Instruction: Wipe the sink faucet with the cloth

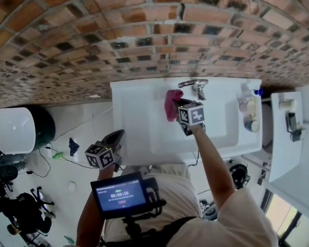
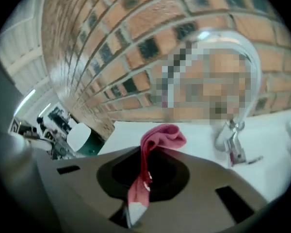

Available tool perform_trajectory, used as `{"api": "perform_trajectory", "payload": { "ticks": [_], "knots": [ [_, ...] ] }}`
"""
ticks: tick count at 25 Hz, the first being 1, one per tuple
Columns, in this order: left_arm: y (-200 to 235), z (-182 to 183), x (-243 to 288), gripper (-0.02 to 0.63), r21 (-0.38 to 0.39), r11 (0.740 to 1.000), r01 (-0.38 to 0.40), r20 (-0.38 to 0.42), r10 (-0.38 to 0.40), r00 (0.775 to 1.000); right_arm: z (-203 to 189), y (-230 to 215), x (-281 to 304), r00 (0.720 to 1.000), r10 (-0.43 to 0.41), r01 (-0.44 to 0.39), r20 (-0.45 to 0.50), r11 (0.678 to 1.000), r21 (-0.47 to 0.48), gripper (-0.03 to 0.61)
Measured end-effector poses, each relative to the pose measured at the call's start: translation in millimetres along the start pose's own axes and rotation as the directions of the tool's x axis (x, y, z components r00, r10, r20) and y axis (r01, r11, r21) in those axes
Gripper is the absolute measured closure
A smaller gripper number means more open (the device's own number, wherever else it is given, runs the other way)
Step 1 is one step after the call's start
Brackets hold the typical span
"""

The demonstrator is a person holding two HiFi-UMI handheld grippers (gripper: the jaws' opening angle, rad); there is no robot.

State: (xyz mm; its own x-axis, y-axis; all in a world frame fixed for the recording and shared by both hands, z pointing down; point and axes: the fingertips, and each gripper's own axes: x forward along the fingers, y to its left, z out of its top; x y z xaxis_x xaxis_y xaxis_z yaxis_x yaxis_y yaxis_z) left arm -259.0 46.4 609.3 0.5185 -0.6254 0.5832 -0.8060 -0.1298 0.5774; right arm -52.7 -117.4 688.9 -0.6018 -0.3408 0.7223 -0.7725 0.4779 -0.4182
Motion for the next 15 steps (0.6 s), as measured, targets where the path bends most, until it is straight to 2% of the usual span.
{"api": "perform_trajectory", "payload": {
  "ticks": [2,3,5,8,11,13,15],
  "knots": [
    [0.9,-3.7,0.2,0.617,-0.004,1.000,-0.002,-0.008,0.002,1.000,-5.0,-12.5,-2.6,0.999,0.005,-0.010,0.046,0.994,0.111,0.540],
    [0.4,-5.0,0.8,0.617,-0.003,1.000,-0.001,-0.011,0.001,1.000,-3.2,-17.0,-4.2,0.996,0.010,-0.021,0.086,0.991,0.135,0.540],
    [-2.3,-6.7,3.2,0.617,0.002,1.000,0.002,-0.017,-0.002,1.000,6.1,-23.7,-8.7,0.985,0.003,-0.025,0.174,0.992,0.121,0.540],
    [-8.0,-7.5,7.4,0.617,0.015,1.000,0.005,-0.027,-0.005,1.000,24.4,-27.1,-14.9,0.960,-0.015,0.014,0.280,1.000,0.006,0.538],
    [-14.1,-4.6,10.7,0.617,0.028,1.000,0.011,-0.028,-0.010,1.000,34.6,-29.1,-13.5,0.944,-0.029,0.072,0.329,0.991,-0.117,0.538],
    [-15.6,-4.5,11.4,0.617,0.027,1.000,0.007,-0.031,-0.006,1.000,37.3,-30.5,-11.3,0.939,-0.056,0.139,0.340,0.964,-0.227,0.538],
    [-16.9,-4.1,11.7,0.617,0.030,1.000,0.000,-0.033,0.001,0.999,40.9,-29.7,-12.1,0.927,-0.088,0.227,0.365,0.906,-0.358,0.538]
  ]
}}
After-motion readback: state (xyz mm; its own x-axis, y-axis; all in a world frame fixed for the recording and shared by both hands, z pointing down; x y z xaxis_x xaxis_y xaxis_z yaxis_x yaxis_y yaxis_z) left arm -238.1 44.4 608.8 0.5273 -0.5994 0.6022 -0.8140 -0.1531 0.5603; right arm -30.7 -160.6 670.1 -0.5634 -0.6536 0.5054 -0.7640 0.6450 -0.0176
